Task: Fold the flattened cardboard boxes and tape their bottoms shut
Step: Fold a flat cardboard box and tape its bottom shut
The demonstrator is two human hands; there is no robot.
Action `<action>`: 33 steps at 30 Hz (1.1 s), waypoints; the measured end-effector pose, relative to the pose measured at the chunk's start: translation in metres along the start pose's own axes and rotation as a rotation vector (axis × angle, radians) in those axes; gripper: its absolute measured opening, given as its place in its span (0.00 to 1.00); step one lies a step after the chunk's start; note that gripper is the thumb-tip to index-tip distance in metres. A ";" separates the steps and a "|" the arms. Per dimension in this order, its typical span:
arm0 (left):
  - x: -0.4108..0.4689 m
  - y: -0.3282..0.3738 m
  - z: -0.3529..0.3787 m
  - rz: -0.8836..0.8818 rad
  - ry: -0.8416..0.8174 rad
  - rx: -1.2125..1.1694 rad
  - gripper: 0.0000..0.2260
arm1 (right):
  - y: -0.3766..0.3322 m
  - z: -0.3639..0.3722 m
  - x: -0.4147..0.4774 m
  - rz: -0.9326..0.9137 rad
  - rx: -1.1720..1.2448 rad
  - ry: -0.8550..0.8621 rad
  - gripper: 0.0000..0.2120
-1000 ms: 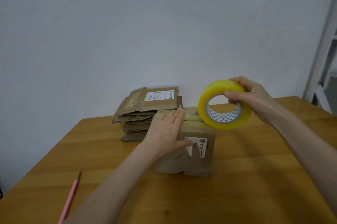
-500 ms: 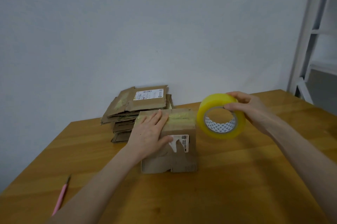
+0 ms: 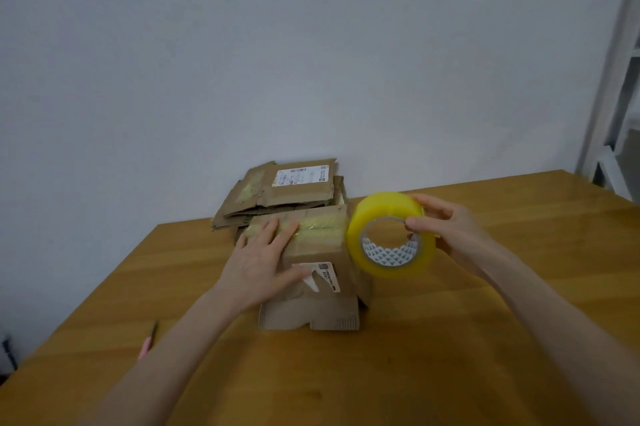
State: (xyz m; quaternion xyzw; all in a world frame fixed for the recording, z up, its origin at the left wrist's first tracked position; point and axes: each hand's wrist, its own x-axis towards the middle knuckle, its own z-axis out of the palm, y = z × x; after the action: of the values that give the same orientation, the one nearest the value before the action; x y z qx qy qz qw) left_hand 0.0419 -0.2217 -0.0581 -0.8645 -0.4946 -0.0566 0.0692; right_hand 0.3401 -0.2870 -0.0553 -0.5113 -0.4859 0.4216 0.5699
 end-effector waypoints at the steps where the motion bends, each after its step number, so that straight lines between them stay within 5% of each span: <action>1: 0.002 0.005 0.002 -0.014 0.008 0.000 0.51 | -0.001 0.000 0.001 -0.014 -0.018 -0.010 0.23; 6: 0.005 0.013 0.023 -0.016 -0.032 0.074 0.48 | 0.003 0.004 0.001 -0.050 -0.254 -0.077 0.23; 15: 0.037 0.049 0.012 0.207 -0.037 0.035 0.48 | 0.008 0.003 0.004 -0.024 -0.178 -0.066 0.19; 26: 0.024 0.033 0.015 0.229 -0.027 0.055 0.45 | 0.023 0.008 0.008 0.080 0.005 -0.147 0.23; 33: 0.035 0.031 0.029 0.153 -0.076 0.041 0.44 | 0.053 0.016 0.011 0.016 -0.179 -0.059 0.27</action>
State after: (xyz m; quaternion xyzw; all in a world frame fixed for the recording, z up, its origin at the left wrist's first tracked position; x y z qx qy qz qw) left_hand 0.0872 -0.2030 -0.0824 -0.8997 -0.4304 -0.0082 0.0720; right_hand 0.3268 -0.2673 -0.1061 -0.5512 -0.5342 0.3959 0.5040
